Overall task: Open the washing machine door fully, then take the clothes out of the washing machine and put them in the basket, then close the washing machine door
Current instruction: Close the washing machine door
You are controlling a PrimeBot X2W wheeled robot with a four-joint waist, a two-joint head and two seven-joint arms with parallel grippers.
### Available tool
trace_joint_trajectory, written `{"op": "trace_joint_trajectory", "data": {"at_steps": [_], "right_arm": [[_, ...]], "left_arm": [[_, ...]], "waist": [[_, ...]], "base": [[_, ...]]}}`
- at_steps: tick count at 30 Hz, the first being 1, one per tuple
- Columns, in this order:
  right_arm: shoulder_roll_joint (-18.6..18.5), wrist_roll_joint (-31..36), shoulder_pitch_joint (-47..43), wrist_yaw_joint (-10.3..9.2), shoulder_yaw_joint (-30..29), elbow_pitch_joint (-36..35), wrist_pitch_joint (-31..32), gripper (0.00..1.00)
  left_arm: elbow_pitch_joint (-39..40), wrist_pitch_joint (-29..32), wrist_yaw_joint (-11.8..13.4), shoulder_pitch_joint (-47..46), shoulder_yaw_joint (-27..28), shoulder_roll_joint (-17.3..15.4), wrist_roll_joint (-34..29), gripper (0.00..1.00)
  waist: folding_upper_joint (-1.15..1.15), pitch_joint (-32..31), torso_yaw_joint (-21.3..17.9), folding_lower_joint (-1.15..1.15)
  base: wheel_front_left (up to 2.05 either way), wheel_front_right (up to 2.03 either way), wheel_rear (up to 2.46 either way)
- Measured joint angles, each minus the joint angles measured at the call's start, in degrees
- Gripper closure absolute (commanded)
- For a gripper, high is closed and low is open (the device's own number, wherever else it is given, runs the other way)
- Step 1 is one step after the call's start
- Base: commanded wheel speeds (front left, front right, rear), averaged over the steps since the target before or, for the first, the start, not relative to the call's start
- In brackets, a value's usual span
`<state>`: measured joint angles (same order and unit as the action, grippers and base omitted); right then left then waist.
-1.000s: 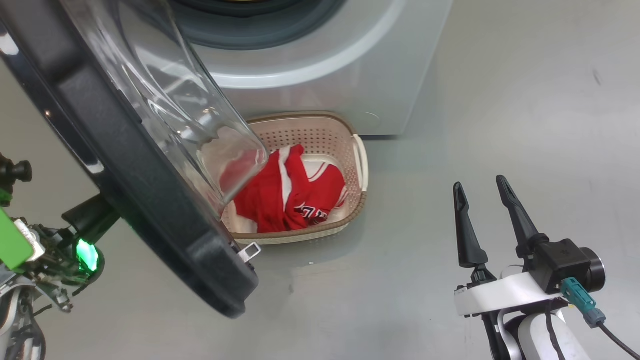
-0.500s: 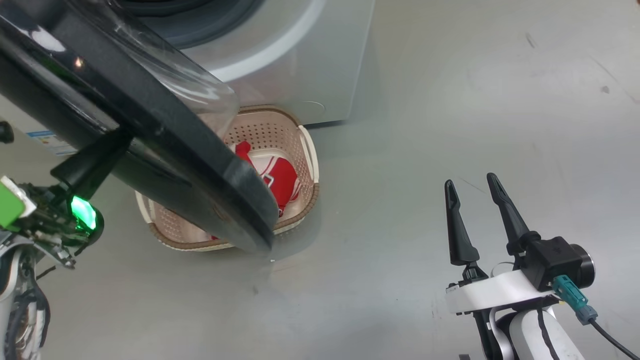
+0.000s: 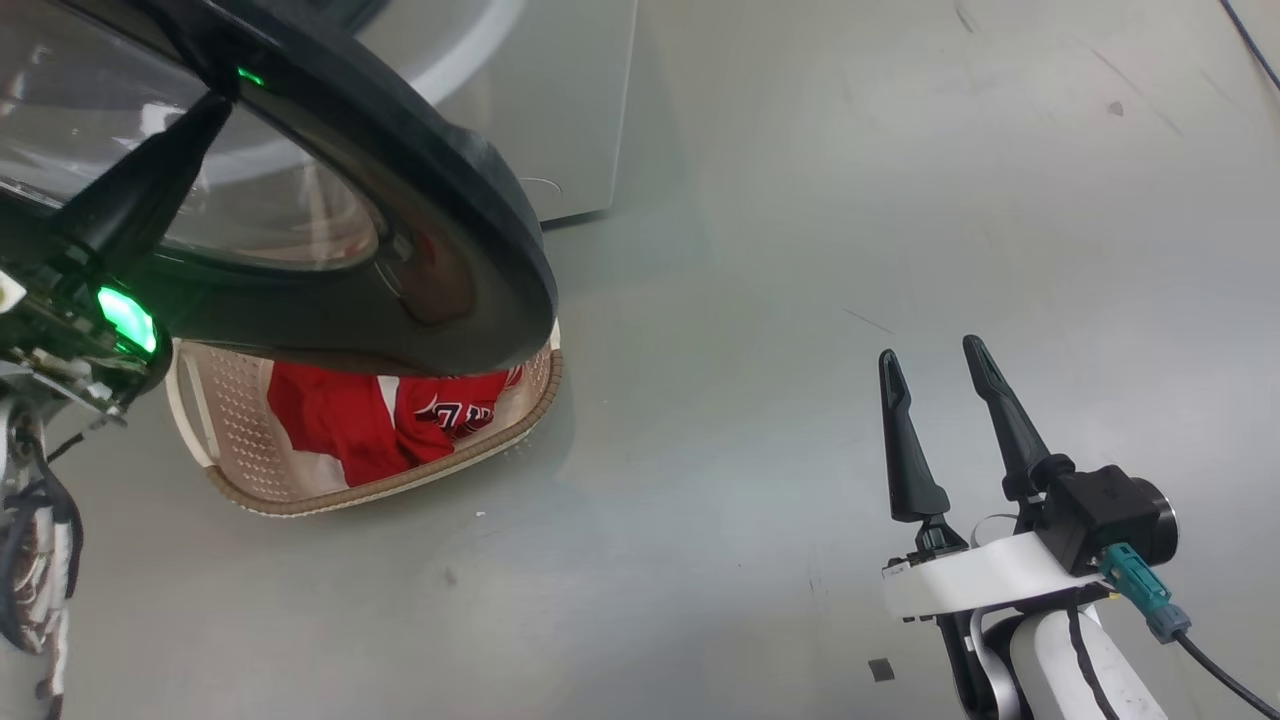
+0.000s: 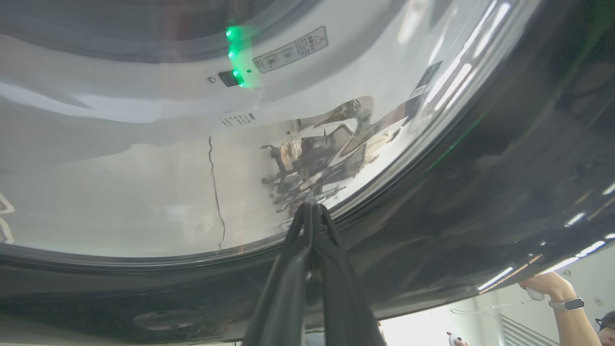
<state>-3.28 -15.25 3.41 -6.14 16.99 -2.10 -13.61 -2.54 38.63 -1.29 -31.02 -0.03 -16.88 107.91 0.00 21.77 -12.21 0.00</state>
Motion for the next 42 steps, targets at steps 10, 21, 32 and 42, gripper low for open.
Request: {"op": "trace_joint_trajectory", "data": {"at_steps": [10,21,32,42], "right_arm": [[0.2,-0.58,1.18,0.0,0.49,0.04,-0.41,0.0],[0.52,-1.46,2.1,-0.02,0.56,0.2,-0.58,0.0],[0.67,-1.45,2.93,-0.07,-0.29,0.65,-0.66,0.0],[0.67,-1.34,3.23,-0.16,-1.52,0.57,-0.66,0.0]], "left_arm": [[-3.58,-3.01,0.46,-6.76,1.41,-0.29,-2.94,1.0],[-6.73,-4.78,0.46,-13.85,2.13,-0.48,-3.24,1.0],[-11.09,-4.44,-1.79,-16.43,1.19,0.05,-3.61,1.0],[-12.91,-3.08,-4.19,-11.78,0.02,1.89,-3.53,1.0]], "waist": [[0.0,3.03,-4.01,0.0],[0.0,6.09,-6.81,0.0],[0.0,6.9,-6.27,0.0],[0.0,6.3,-2.99,0.0]], "base": [[0.0,0.0,0.0],[0.0,0.0,0.0],[0.0,0.0,0.0],[0.0,0.0,0.0]]}}
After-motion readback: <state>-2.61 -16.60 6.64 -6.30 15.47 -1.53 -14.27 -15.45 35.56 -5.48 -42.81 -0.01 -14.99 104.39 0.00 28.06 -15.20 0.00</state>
